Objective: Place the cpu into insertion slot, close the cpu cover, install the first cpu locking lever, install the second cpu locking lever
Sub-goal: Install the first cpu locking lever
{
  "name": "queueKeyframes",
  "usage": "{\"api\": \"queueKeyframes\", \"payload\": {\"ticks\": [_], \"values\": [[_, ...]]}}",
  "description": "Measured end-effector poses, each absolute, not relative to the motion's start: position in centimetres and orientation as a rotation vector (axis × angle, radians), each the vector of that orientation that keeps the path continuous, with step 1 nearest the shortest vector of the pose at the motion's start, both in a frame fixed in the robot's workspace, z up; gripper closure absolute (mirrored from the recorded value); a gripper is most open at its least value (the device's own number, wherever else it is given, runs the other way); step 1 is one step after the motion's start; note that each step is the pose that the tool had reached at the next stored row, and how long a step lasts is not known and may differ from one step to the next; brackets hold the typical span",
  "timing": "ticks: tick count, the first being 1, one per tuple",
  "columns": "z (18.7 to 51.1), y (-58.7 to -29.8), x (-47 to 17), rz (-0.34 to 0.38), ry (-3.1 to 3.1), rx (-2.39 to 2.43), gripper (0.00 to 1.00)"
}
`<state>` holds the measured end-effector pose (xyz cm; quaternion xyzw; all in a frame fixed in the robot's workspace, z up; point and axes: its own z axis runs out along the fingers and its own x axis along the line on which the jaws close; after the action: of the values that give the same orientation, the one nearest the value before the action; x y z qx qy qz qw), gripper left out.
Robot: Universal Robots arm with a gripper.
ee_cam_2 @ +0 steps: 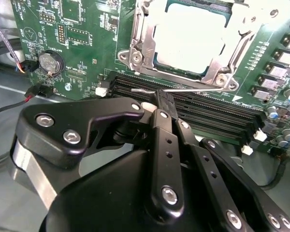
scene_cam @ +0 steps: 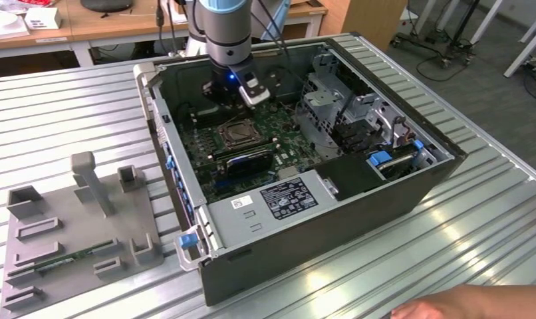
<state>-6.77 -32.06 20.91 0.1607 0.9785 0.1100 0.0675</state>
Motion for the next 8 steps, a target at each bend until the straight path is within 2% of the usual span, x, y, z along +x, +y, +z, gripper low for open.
{"api": "queueKeyframes", "payload": {"ticks": [8], "values": [[20.43,-32.06,-6.50,0.331,2.949,0.484,0.89]]}}
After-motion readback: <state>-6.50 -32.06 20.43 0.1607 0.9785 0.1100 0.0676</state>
